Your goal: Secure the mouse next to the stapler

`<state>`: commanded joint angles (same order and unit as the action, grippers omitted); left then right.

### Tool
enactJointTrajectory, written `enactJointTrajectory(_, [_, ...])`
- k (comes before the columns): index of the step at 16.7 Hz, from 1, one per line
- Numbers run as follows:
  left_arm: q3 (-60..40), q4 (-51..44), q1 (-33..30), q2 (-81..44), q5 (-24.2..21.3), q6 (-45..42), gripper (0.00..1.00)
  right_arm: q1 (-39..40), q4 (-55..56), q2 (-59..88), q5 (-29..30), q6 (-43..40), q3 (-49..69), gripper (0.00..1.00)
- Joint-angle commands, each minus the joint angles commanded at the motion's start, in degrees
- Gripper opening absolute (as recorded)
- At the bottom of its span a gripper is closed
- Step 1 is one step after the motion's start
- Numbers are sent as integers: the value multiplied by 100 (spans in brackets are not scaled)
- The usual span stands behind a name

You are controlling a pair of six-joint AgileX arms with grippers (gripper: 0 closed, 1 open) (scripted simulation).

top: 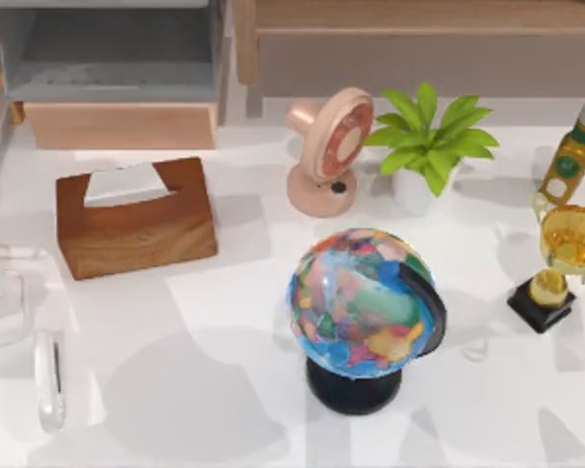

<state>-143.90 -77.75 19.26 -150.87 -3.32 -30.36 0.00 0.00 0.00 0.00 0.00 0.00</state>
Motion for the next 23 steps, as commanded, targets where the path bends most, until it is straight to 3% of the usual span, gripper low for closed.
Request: enactJointTrajectory(23, [589, 636, -14, -46, 1, 14, 100, 0, 0, 0, 0, 0, 0, 100])
